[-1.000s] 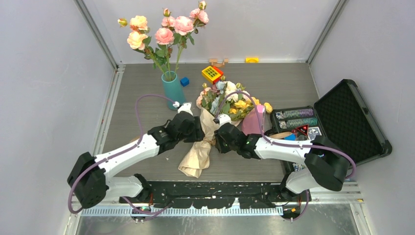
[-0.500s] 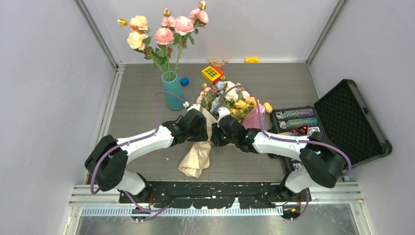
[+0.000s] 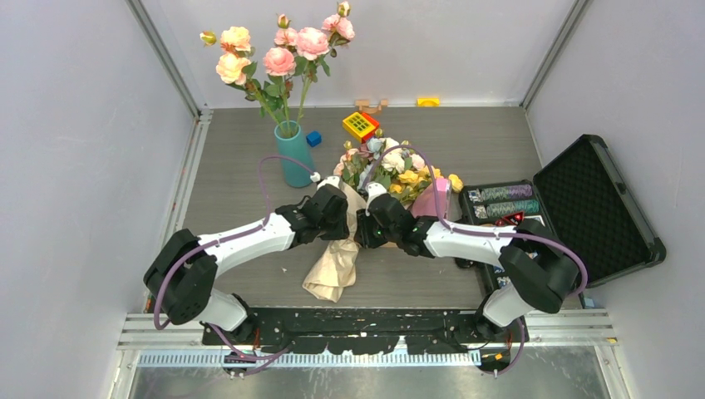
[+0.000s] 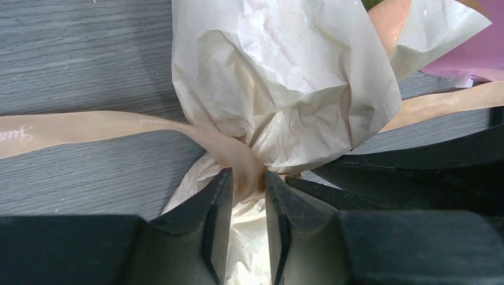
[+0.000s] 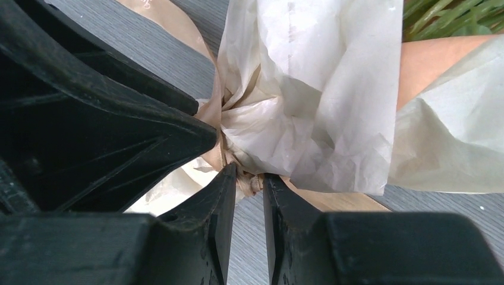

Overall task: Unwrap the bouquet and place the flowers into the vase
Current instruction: Untie the ribbon from the wrapping paper.

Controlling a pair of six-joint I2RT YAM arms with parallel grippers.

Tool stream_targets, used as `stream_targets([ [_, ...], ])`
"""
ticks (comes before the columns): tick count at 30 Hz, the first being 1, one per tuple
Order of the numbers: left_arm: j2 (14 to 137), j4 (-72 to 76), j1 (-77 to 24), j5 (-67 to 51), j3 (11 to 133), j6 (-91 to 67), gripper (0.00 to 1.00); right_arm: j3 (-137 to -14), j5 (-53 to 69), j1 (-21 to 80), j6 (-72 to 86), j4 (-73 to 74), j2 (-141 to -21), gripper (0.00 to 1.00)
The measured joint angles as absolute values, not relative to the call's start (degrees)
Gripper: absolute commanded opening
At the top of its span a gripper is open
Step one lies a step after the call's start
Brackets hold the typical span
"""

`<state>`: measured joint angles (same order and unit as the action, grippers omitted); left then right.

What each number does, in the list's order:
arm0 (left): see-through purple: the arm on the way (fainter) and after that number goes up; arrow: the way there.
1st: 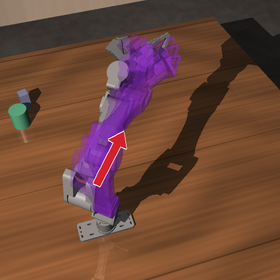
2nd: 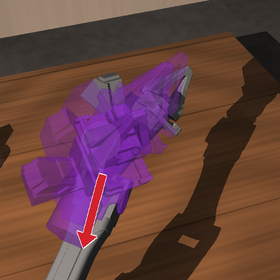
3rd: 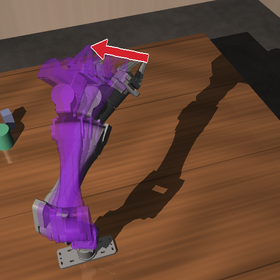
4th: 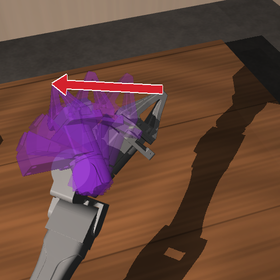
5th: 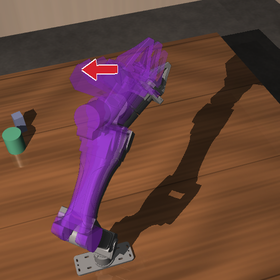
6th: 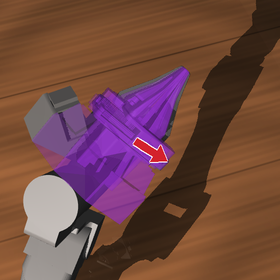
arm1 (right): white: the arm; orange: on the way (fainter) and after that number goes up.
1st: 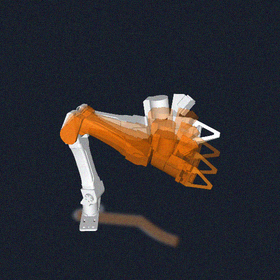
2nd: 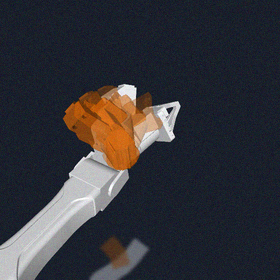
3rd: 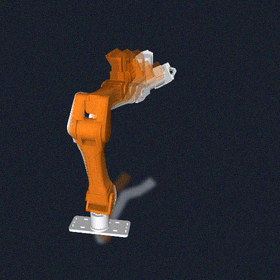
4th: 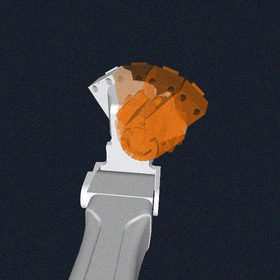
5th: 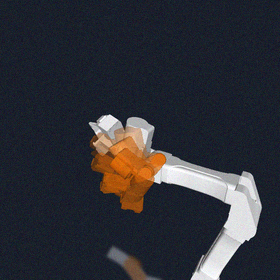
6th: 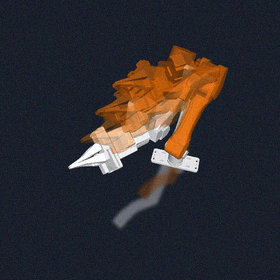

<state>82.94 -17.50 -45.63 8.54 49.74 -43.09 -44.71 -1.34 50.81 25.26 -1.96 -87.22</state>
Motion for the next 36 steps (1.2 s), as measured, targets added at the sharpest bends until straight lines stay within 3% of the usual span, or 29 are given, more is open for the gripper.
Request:
stream_targets([
  [5, 82.9, -17.5, -45.6, 8.6, 49.7, -43.1, 0.13, -44.8, 0.2, 50.8, 25.3, -2.3, -87.7, 0.24],
  [12, 82.4, -17.4, -45.6, 8.8, 49.0, -43.6, 0.05, -44.8, 1.7, 50.7, 25.2, -2.7, -88.2, 0.01],
  [23, 76.1, -16.1, -45.6, 8.2, 43.0, -47.6, 0.03, -44.3, 2.9, 50.7, 25.5, -4.0, -88.1, 0.00],
  [27, 74.7, -16.0, -45.6, 6.9, 41.7, -48.6, 0.09, -43.0, 3.4, 50.7, 25.8, -4.9, -87.5, 0.00],
  [36, 69.2, -18.5, -45.6, 6.2, 42.0, -49.0, 0.35, -39.4, 3.6, 50.7, 26.5, -4.7, -85.1, 0.00],
])
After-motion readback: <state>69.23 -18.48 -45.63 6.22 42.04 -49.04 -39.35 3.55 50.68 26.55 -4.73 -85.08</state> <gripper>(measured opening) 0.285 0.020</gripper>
